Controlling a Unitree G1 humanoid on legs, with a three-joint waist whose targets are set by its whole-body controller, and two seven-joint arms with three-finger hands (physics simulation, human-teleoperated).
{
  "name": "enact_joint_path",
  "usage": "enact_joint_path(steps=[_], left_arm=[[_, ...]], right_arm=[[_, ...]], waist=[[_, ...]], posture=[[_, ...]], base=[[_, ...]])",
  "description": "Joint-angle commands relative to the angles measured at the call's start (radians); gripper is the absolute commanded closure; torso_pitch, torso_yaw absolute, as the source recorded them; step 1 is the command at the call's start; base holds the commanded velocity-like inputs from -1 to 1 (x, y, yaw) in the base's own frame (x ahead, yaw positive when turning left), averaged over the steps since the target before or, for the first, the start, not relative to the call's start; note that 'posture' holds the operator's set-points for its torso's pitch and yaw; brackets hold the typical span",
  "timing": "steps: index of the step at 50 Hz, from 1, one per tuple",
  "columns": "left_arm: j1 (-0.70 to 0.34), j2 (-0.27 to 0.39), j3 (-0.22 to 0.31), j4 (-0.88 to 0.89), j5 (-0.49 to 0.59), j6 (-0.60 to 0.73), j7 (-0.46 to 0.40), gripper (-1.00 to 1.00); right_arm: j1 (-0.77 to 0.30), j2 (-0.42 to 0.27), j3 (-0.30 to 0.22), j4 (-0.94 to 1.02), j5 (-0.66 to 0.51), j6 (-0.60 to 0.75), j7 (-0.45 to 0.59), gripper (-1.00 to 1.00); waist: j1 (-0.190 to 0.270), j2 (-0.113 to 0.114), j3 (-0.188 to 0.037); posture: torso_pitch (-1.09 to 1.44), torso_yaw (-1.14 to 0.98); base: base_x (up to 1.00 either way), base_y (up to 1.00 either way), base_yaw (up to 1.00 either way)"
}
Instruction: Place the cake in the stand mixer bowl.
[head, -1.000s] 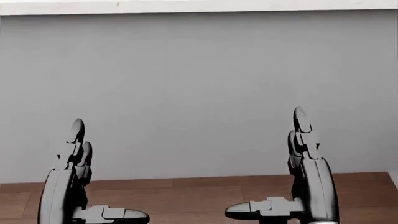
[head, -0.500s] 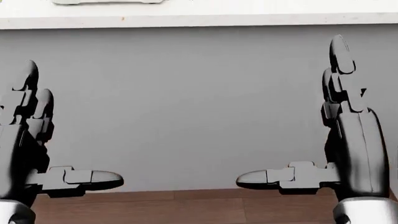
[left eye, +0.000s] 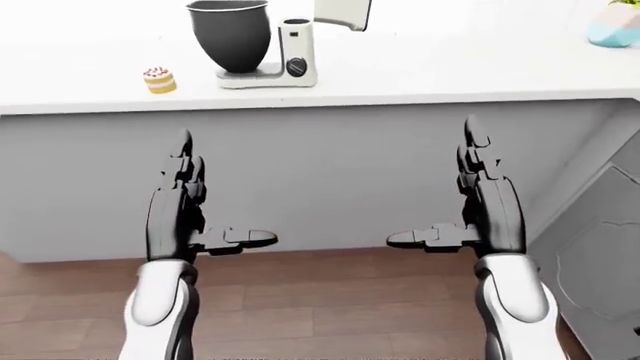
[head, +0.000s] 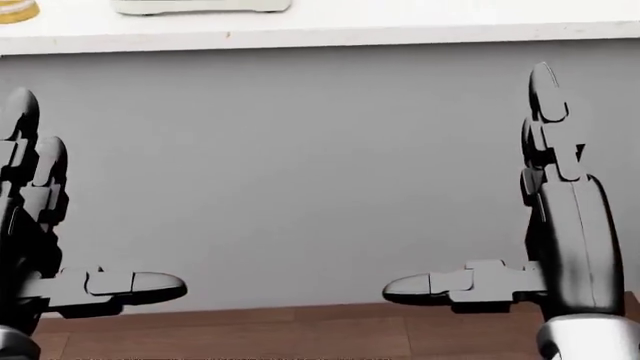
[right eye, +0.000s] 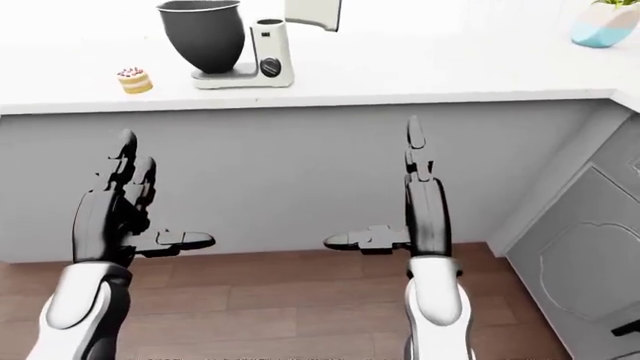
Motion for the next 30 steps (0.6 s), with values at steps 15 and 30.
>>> enact_joint_path(steps=[15,30], left_arm=[[-0.003,-0.004,-0.006,-0.045,0.000,-0.030,0.001,-1.00],[0.005,-0.007,-0.008,-0.037,0.006,-0.046,0.001,-1.00]], right_arm=[[-0.003,-0.006,-0.005,-0.031,-0.015,-0.024,-0.004,-1.00],[0.009,-0.002,-0.005,-0.033,-0.018,-0.034,-0.004,-1.00]], waist=[[-0.008,0.102,-0.028],[-0.009,-0.037,-0.025]], posture=[[0.00,0.00],[0.00,0.00]], base=[[0.00,0.33,0.00],[0.00,0.41,0.00]])
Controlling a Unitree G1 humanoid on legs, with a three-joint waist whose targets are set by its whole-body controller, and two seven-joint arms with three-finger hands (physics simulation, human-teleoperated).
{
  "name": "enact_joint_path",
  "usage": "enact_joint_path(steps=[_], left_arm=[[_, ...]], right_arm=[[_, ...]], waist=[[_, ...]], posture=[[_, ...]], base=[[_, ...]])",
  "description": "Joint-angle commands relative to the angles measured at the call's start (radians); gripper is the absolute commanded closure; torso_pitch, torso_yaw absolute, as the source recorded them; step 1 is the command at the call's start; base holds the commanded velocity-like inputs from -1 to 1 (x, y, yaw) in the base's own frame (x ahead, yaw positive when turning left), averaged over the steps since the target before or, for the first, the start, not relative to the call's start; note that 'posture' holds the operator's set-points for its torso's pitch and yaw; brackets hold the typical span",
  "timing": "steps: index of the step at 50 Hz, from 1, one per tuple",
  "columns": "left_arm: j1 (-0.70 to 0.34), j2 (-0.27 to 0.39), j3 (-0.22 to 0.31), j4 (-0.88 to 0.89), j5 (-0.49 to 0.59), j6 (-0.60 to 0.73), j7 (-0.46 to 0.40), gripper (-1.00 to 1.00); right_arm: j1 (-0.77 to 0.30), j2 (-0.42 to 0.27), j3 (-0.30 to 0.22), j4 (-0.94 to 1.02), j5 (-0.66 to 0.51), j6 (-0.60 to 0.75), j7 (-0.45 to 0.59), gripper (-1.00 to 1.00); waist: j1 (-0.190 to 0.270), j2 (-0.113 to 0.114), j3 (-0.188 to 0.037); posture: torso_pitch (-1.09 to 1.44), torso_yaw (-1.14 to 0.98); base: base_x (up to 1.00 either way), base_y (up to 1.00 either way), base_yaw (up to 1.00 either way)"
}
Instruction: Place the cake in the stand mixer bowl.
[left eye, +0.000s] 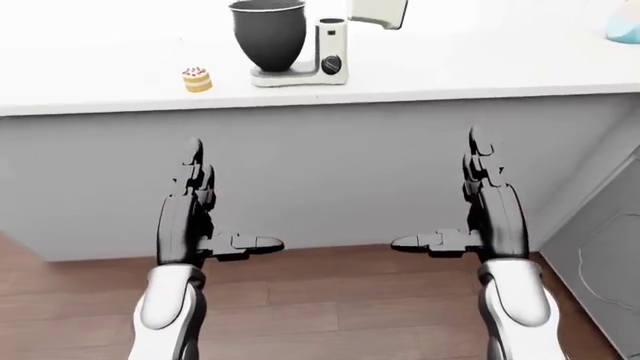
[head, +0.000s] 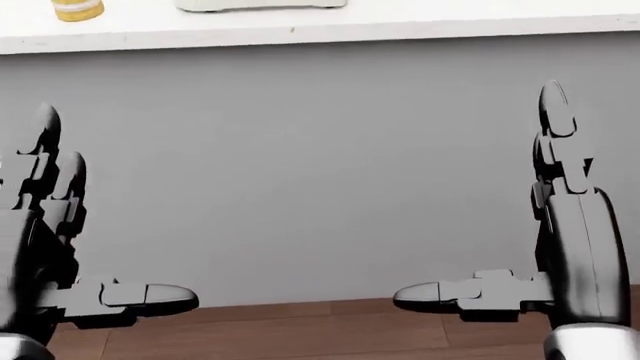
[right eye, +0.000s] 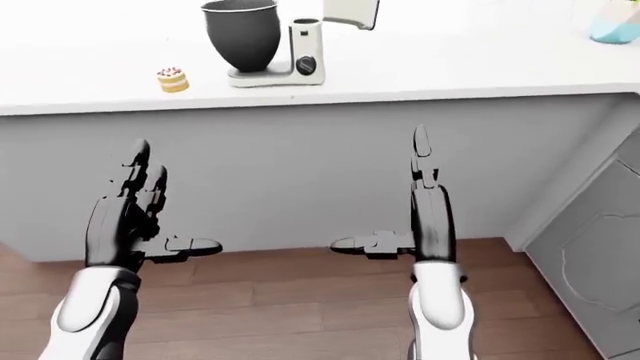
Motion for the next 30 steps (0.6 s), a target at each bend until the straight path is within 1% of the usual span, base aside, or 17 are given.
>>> enact_joint_path(steps=[1,4,6,7,8,9,10,11,14,20,22,23,25,26,27,29,30], left_arm=[[-0.025,0.011,0.019,-0.048,0.006,-0.042,0.008,-1.00],[-0.024,0.011,0.021,-0.049,0.005,-0.042,0.008,-1.00],[-0.023,0.010,0.020,-0.047,0.006,-0.045,0.009,-1.00],[-0.023,0.010,0.020,-0.048,0.006,-0.044,0.009,-1.00],[-0.024,0.010,0.020,-0.049,0.006,-0.043,0.009,-1.00],[-0.025,0.010,0.020,-0.052,0.006,-0.039,0.009,-1.00],[-0.025,0.011,0.020,-0.052,0.006,-0.039,0.009,-1.00],[-0.025,0.011,0.020,-0.051,0.006,-0.039,0.009,-1.00],[-0.025,0.011,0.020,-0.052,0.007,-0.038,0.010,-1.00],[-0.028,0.011,0.021,-0.054,0.007,-0.034,0.010,-1.00],[-0.027,0.011,0.021,-0.054,0.006,-0.035,0.010,-1.00],[-0.027,0.012,0.020,-0.061,0.008,-0.030,0.009,-1.00],[-0.030,0.013,0.021,-0.070,0.006,-0.022,0.008,-1.00],[-0.029,0.013,0.021,-0.068,0.007,-0.024,0.008,-1.00],[-0.029,0.013,0.021,-0.072,0.008,-0.021,0.007,-1.00],[-0.030,0.013,0.022,-0.082,0.007,-0.013,0.006,-1.00],[-0.030,0.013,0.023,-0.079,0.007,-0.015,0.006,-1.00]], right_arm=[[-0.026,0.000,0.012,-0.043,0.001,-0.033,-0.001,-1.00],[-0.023,0.000,0.013,-0.042,-0.001,-0.033,-0.001,-1.00],[-0.025,-0.001,0.012,-0.046,-0.003,-0.030,0.001,-1.00],[-0.024,-0.001,0.013,-0.047,-0.005,-0.029,0.002,-1.00],[-0.024,-0.001,0.013,-0.047,-0.005,-0.030,0.002,-1.00],[-0.024,-0.001,0.013,-0.047,-0.005,-0.029,0.002,-1.00],[-0.024,0.000,0.014,-0.047,-0.006,-0.028,0.002,-1.00],[-0.023,0.000,0.013,-0.046,-0.005,-0.030,0.002,-1.00],[-0.024,0.000,0.014,-0.046,-0.006,-0.029,0.003,-1.00],[-0.023,-0.001,0.013,-0.044,-0.007,-0.031,0.005,-1.00],[-0.024,-0.001,0.015,-0.041,-0.008,-0.032,0.006,-1.00],[-0.024,-0.001,0.015,-0.042,-0.009,-0.033,0.006,-1.00],[-0.022,-0.001,0.015,-0.042,-0.009,-0.035,0.007,-1.00],[-0.022,0.000,0.015,-0.041,-0.009,-0.036,0.007,-1.00],[-0.023,-0.001,0.015,-0.042,-0.010,-0.035,0.008,-1.00],[-0.023,0.000,0.016,-0.044,-0.011,-0.034,0.009,-1.00],[-0.024,-0.001,0.015,-0.044,-0.011,-0.034,0.009,-1.00]], waist=[[0.006,-0.003,-0.018],[0.006,0.028,-0.005],[0.003,0.060,0.001],[0.002,0.084,-0.002],[0.001,0.119,-0.011],[0.006,0.175,-0.028],[0.013,0.126,-0.013],[0.010,0.130,-0.006],[0.016,0.096,-0.012],[0.012,0.041,0.001],[0.011,0.016,0.001],[0.010,-0.006,-0.006],[-0.002,0.017,-0.007],[0.007,0.003,-0.007],[0.005,0.000,-0.013],[0.009,0.007,-0.021],[0.008,0.017,-0.017]], posture=[[0.00,0.00],[0.00,0.00],[0.00,0.00],[0.00,0.00],[0.00,0.00],[0.00,0.00],[0.00,0.00],[0.00,0.00],[0.00,0.00],[0.00,0.00],[0.00,0.00],[0.00,0.00],[0.00,0.00],[0.00,0.00],[0.00,0.00],[0.00,0.00],[0.00,0.00]], base=[[0.00,0.41,0.00],[0.00,0.42,0.00],[0.00,0.42,0.00],[0.00,0.41,0.00],[0.00,0.41,0.00],[0.00,0.41,0.00],[0.00,0.41,0.00],[0.00,0.41,0.00],[0.00,0.42,0.00],[0.00,0.42,0.00],[0.00,0.42,0.00],[0.00,0.41,0.00],[0.00,0.41,0.00],[0.00,0.41,0.00],[0.00,0.41,0.00],[0.00,0.42,0.00],[0.00,0.41,0.00]])
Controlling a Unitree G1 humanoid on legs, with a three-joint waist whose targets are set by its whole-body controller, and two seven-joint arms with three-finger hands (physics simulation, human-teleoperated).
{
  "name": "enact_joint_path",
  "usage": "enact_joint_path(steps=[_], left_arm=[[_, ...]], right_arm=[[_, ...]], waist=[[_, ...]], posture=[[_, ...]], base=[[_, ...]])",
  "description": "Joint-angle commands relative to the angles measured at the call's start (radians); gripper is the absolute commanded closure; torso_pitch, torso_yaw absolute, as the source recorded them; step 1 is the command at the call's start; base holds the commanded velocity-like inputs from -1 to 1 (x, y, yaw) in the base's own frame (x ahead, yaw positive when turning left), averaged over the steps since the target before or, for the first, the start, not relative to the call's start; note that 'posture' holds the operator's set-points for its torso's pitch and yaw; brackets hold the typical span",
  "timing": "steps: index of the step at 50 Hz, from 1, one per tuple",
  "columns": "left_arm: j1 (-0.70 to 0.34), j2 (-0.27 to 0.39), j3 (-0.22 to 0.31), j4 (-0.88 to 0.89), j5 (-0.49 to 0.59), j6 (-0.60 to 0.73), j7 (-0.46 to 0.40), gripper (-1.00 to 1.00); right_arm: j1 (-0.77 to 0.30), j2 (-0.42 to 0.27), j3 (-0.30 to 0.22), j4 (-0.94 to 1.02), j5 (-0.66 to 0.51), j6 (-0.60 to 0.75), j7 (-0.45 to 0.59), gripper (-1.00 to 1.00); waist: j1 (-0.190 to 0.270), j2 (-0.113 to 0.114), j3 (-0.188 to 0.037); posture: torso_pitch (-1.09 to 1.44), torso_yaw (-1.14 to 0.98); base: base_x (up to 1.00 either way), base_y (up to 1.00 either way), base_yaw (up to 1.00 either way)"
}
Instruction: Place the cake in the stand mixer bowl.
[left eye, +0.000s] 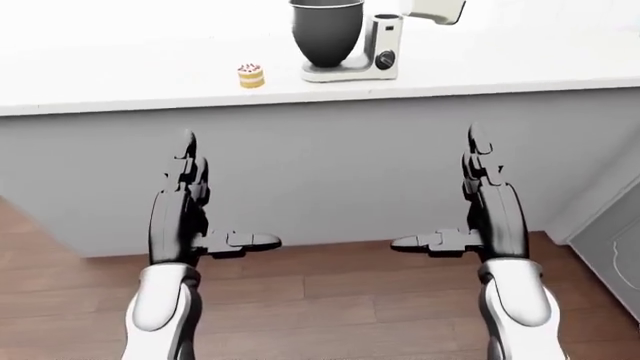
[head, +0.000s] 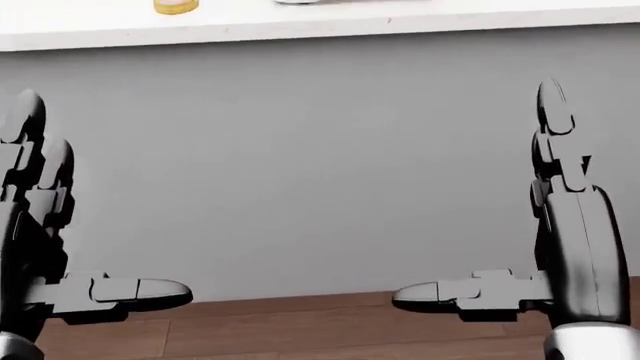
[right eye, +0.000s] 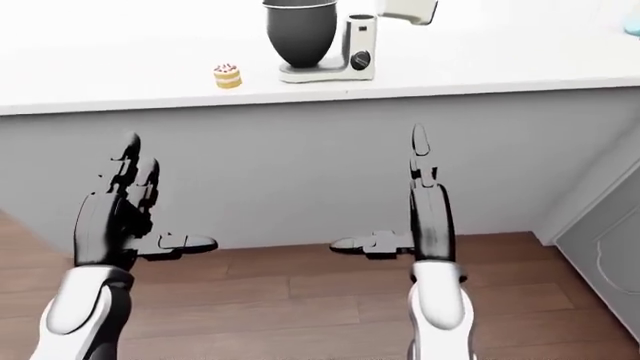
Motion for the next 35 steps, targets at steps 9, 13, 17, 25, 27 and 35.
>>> enact_joint_path(steps=[9,13,17,25,27,35], left_arm=[[-0.015,0.009,0.009,-0.002,0.013,-0.060,0.006,-1.00],[-0.020,0.010,0.014,-0.001,0.012,-0.056,0.005,-1.00],[-0.021,0.011,0.013,-0.002,0.012,-0.056,0.005,-1.00],[-0.021,0.011,0.014,-0.007,0.010,-0.051,0.006,-1.00],[-0.021,0.011,0.014,-0.007,0.010,-0.052,0.006,-1.00],[-0.018,0.010,0.015,-0.003,0.010,-0.058,0.006,-1.00]], right_arm=[[-0.022,0.001,0.010,-0.036,-0.002,-0.037,0.001,-1.00],[-0.023,0.002,0.014,-0.035,-0.004,-0.039,0.001,-1.00],[-0.023,0.002,0.013,-0.040,-0.005,-0.036,0.003,-1.00],[-0.014,0.001,0.007,-0.036,-0.002,-0.045,0.000,-1.00],[-0.011,0.006,0.002,-0.040,0.010,-0.054,-0.001,-1.00],[-0.010,0.006,0.008,-0.051,0.004,-0.047,-0.014,-1.00]], waist=[[0.010,0.084,0.001],[0.007,0.036,0.004],[0.005,-0.011,0.005],[0.004,0.044,-0.002],[-0.010,0.080,-0.011],[0.017,0.014,-0.012]], posture=[[0.00,0.00],[0.00,0.00],[0.00,0.00],[0.00,0.00],[0.00,0.00],[0.00,0.00]], base=[[0.00,0.41,0.00],[0.00,0.42,0.00],[0.00,0.42,0.00],[0.00,0.16,0.00],[0.00,0.00,0.00],[0.00,0.00,0.00]])
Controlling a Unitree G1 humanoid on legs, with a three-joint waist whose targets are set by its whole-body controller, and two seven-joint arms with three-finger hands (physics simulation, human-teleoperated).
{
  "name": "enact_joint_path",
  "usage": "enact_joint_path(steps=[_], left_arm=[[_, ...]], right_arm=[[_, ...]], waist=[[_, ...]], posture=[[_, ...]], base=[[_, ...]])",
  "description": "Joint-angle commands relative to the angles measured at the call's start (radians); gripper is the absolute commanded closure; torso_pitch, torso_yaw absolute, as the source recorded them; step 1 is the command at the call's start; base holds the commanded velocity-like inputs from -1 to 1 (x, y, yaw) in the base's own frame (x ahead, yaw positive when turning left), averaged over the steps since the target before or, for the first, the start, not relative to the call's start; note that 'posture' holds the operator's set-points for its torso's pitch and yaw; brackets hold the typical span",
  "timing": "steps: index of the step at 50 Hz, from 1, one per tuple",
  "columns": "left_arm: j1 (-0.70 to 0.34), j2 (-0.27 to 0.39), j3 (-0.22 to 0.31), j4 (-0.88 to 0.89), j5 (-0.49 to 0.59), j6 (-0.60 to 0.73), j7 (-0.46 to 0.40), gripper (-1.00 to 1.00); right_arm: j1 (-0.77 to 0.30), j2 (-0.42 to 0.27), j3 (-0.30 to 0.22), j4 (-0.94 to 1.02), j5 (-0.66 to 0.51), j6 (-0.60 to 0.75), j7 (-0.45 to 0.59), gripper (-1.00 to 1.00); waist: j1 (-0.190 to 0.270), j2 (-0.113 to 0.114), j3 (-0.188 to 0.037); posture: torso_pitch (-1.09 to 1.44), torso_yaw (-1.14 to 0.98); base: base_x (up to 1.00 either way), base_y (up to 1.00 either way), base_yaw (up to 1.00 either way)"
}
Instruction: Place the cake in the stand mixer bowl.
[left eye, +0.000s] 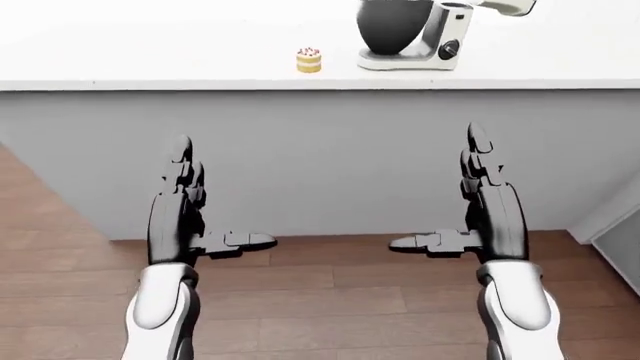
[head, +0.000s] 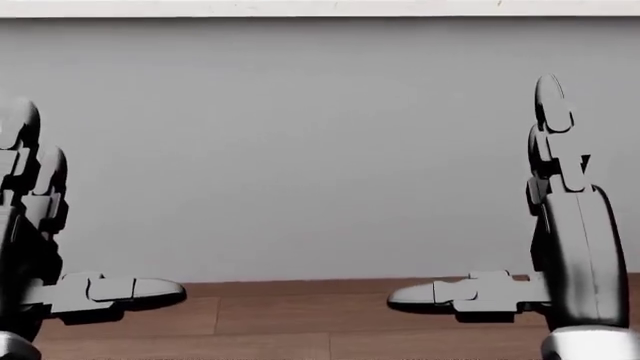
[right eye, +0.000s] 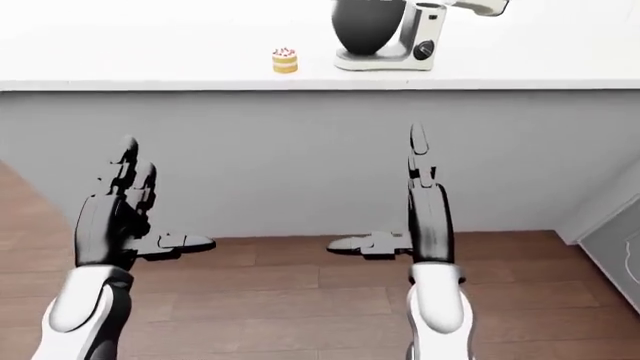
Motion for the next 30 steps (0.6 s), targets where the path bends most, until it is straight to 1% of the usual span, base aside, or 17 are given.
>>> enact_joint_path(steps=[1,14,17,18,19,21,28,30], left_arm=[[-0.022,0.005,0.001,-0.043,-0.002,-0.037,-0.001,-1.00],[-0.029,0.007,0.002,-0.047,-0.001,-0.030,0.000,-1.00],[-0.031,0.008,0.001,-0.049,-0.001,-0.027,0.000,-1.00],[-0.031,0.008,0.001,-0.048,-0.001,-0.027,0.000,-1.00],[-0.032,0.008,0.002,-0.049,-0.002,-0.025,0.000,-1.00],[-0.031,0.008,0.003,-0.048,-0.002,-0.028,0.000,-1.00],[-0.029,0.008,0.003,-0.048,-0.002,-0.030,0.001,-1.00],[-0.030,0.008,0.005,-0.047,-0.003,-0.030,0.001,-1.00]], right_arm=[[-0.016,-0.003,-0.001,-0.038,-0.006,-0.028,-0.011,-1.00],[-0.015,-0.007,-0.007,-0.049,-0.004,-0.031,-0.007,-1.00],[-0.016,-0.007,-0.010,-0.053,-0.002,-0.030,-0.005,-1.00],[-0.016,-0.007,-0.011,-0.053,-0.001,-0.030,-0.005,-1.00],[-0.017,-0.008,-0.011,-0.053,-0.002,-0.030,-0.005,-1.00],[-0.018,-0.008,-0.009,-0.053,-0.004,-0.028,-0.005,-1.00],[-0.018,-0.008,-0.009,-0.056,-0.006,-0.027,-0.004,-1.00],[-0.018,-0.008,-0.008,-0.055,-0.006,-0.029,-0.005,-1.00]], waist=[[0.000,0.009,-0.019],[0.006,0.018,-0.032],[0.005,0.019,-0.029],[0.003,0.023,-0.045],[0.004,0.024,-0.027],[0.003,0.026,-0.008],[0.002,0.050,0.008],[0.002,0.050,0.006]], posture=[[0.00,0.00],[0.00,0.00],[0.00,0.00],[0.00,0.00],[0.00,0.00],[0.00,0.00],[0.00,0.00],[0.00,0.00]], base=[[0.00,0.00,0.00],[0.00,0.00,0.00],[0.04,0.00,0.00],[0.07,0.00,0.00],[0.10,0.00,0.00],[0.13,0.00,0.00],[0.16,0.00,0.00],[0.18,0.00,0.00]])
